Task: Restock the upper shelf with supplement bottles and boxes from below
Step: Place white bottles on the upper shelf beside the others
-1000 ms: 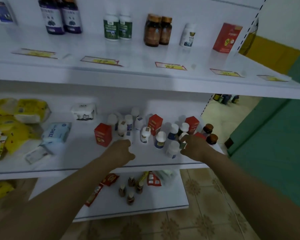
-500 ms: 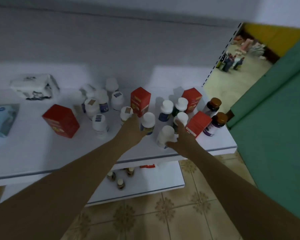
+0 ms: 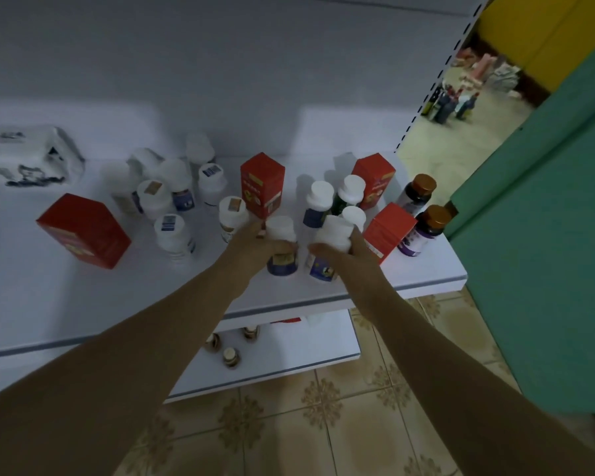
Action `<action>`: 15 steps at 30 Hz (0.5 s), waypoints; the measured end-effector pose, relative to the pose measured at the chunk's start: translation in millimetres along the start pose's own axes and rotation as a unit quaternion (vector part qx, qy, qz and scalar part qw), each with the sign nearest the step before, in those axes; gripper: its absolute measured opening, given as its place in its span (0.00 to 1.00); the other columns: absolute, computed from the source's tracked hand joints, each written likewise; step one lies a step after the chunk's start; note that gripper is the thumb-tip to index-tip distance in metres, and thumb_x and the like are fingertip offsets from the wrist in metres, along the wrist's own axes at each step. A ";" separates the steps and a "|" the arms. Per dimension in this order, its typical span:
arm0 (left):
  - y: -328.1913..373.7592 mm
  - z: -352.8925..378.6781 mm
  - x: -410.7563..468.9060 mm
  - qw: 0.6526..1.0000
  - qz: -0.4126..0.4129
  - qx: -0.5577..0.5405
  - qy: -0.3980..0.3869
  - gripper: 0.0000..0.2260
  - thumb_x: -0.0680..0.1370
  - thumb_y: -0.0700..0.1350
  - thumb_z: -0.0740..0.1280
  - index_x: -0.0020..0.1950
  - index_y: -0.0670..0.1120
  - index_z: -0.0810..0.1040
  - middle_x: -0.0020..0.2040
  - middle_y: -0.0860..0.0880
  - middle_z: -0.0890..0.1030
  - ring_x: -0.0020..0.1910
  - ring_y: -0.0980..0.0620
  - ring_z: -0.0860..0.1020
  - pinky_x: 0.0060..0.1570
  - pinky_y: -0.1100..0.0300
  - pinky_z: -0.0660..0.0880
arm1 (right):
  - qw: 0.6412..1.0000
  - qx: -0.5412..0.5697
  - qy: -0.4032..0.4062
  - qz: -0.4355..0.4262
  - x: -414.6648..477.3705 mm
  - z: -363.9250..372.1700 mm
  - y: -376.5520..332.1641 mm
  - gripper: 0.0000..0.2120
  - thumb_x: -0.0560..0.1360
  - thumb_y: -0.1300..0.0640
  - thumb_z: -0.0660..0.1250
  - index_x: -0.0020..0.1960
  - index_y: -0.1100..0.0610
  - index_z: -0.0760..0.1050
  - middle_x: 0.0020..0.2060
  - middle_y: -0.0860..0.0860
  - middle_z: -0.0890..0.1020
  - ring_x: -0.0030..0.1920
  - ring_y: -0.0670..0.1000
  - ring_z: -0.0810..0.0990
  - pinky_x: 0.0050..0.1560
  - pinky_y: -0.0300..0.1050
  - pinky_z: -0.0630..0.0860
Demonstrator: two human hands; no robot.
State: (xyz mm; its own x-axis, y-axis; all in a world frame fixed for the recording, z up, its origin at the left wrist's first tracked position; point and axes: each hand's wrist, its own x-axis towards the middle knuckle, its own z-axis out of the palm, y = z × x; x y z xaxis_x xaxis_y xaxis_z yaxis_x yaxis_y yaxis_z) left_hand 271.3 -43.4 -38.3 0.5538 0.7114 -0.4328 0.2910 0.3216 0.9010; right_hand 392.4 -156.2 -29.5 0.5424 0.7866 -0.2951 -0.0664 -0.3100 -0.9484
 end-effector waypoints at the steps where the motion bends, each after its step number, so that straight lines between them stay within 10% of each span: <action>1: 3.1 -2.8 -10.8 0.999 -0.021 -0.022 -0.026 0.21 0.70 0.39 0.73 0.62 0.44 0.74 0.55 0.45 0.80 0.55 0.46 0.78 0.54 0.54 0.75 | 1.000 0.020 -0.002 0.001 -3.1 -3.5 -4.6 0.21 0.71 0.58 0.72 0.62 0.50 0.70 0.52 0.49 0.80 0.54 0.51 0.79 0.56 0.48 0.78; 5: 19.7 -7.3 -54.6 0.985 -0.057 -0.130 -0.094 0.17 0.70 0.43 0.71 0.58 0.46 0.76 0.48 0.46 0.81 0.49 0.48 0.78 0.53 0.54 0.74 | 0.997 0.063 -0.043 0.001 -20.1 -9.8 -32.1 0.25 0.69 0.51 0.73 0.64 0.51 0.71 0.56 0.54 0.81 0.58 0.56 0.80 0.61 0.59 0.75; 10: 53.3 -14.5 -103.2 0.971 -0.024 -0.215 -0.102 0.08 0.73 0.42 0.66 0.51 0.44 0.75 0.40 0.46 0.79 0.39 0.50 0.77 0.39 0.60 0.76 | 0.982 0.160 -0.091 0.041 -51.2 -2.4 -82.0 0.30 0.71 0.39 0.65 0.68 0.53 0.68 0.54 0.57 0.80 0.45 0.54 0.81 0.47 0.48 0.80; 15: 90.4 -28.3 -164.2 0.974 0.021 -0.197 -0.114 0.03 0.76 0.41 0.63 0.48 0.48 0.74 0.36 0.50 0.81 0.36 0.53 0.80 0.42 0.57 0.74 | 0.977 0.156 -0.146 0.010 -104.0 11.4 -128.4 0.16 0.76 0.40 0.60 0.44 0.52 0.77 0.33 0.52 0.82 0.34 0.50 0.80 0.43 0.45 0.77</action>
State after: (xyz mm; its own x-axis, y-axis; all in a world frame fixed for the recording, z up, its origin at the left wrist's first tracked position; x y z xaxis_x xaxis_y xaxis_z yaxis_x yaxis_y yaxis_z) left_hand 184.6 -113.5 115.0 0.7306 0.5868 -0.3492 -0.0330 0.5412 0.8402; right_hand 335.0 -192.2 121.6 0.2795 0.9151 -0.2907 -0.3502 -0.1848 -0.9183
